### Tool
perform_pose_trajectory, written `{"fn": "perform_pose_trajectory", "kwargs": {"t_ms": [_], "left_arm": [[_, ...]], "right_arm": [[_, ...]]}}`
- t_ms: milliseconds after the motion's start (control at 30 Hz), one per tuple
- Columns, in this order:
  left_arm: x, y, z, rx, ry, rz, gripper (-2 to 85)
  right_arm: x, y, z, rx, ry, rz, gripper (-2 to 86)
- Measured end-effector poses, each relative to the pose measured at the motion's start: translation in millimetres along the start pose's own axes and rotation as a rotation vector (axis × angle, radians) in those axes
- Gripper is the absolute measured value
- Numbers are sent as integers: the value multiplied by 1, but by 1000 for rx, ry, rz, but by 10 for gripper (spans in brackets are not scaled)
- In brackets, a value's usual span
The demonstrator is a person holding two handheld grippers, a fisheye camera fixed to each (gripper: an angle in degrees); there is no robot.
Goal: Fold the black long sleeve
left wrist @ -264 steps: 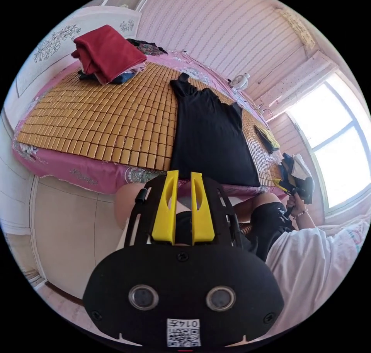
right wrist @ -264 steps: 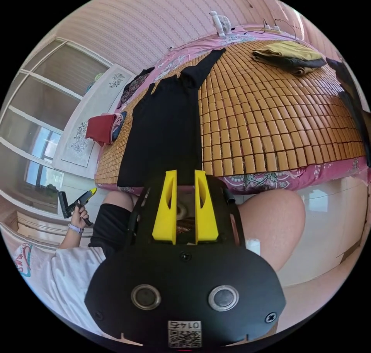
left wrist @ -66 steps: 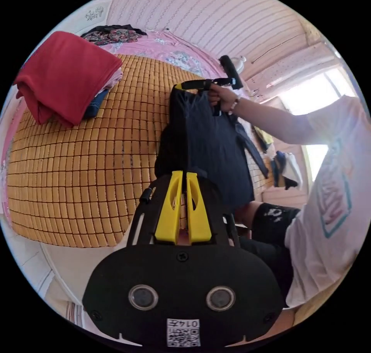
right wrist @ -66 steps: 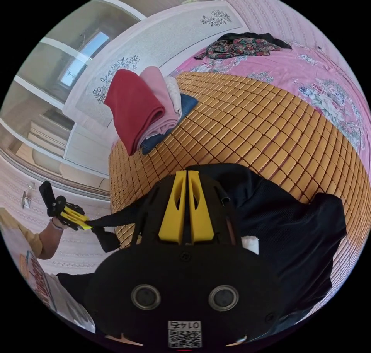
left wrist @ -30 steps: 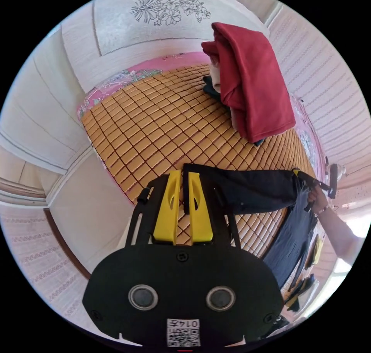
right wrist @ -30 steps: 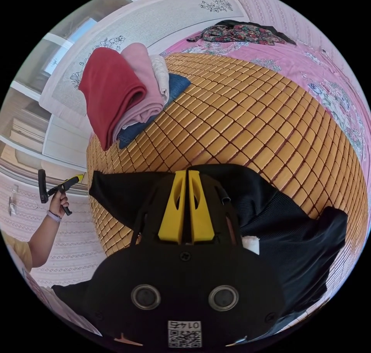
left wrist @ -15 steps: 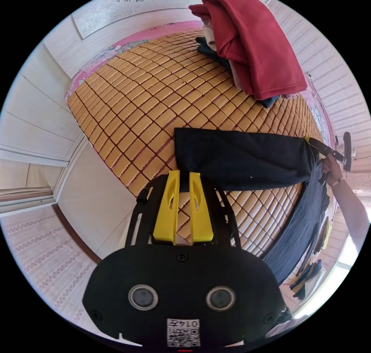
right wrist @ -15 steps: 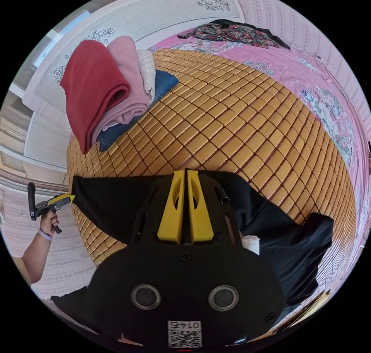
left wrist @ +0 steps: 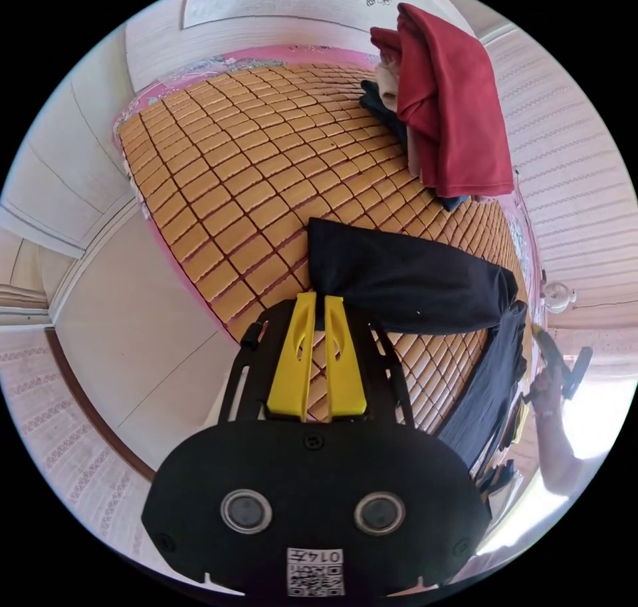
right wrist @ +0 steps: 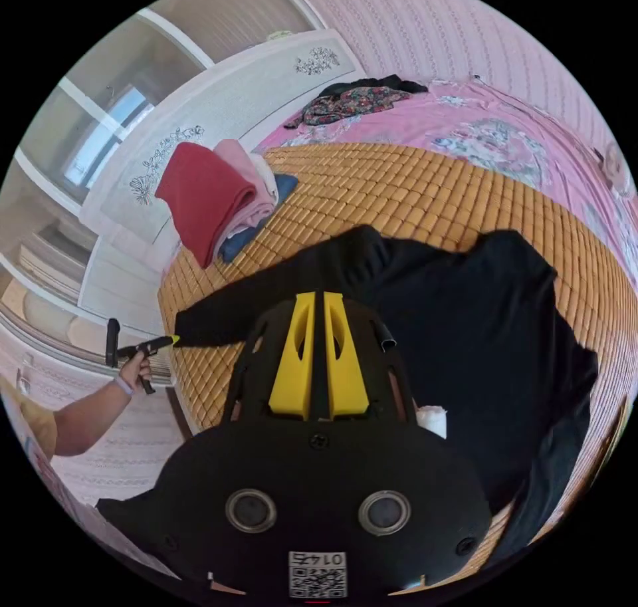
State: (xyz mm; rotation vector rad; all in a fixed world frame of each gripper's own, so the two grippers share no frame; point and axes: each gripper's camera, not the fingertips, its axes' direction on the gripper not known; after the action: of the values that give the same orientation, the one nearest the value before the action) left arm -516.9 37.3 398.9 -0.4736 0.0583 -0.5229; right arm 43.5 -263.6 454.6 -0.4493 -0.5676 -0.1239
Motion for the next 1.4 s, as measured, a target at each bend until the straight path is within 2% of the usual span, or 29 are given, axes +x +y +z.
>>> {"fn": "perform_pose_trajectory", "kwargs": {"t_ms": [200,333,467,633,700,867,967,1100,1267,1400], "left_arm": [[36,5,7,-36,-198,163,1],[64,21,18,-9,-388,292,1],[70,34,25,27,-446,314,-2],[47,47,24,89,-324,220,-7],[44,53,25,113,-323,210,-7],[27,65,26,181,-249,110,-8],[23,70,19,204,-171,132,-9],[42,93,-20,346,67,261,-10],[93,128,-80,489,324,517,-10],[177,186,-120,515,551,946,-9]], "right_arm": [[-2,200,-25,-349,286,37,1],[-2,271,-54,-352,424,107,-1],[21,316,-58,-357,384,288,2],[38,345,-49,-303,304,333,8],[37,359,-53,-238,290,291,7],[33,385,-56,-210,295,183,7],[42,408,-67,-143,246,290,10],[25,444,-108,49,285,315,22],[-7,460,-127,107,289,163,50],[-29,462,-138,214,231,96,54]]}}
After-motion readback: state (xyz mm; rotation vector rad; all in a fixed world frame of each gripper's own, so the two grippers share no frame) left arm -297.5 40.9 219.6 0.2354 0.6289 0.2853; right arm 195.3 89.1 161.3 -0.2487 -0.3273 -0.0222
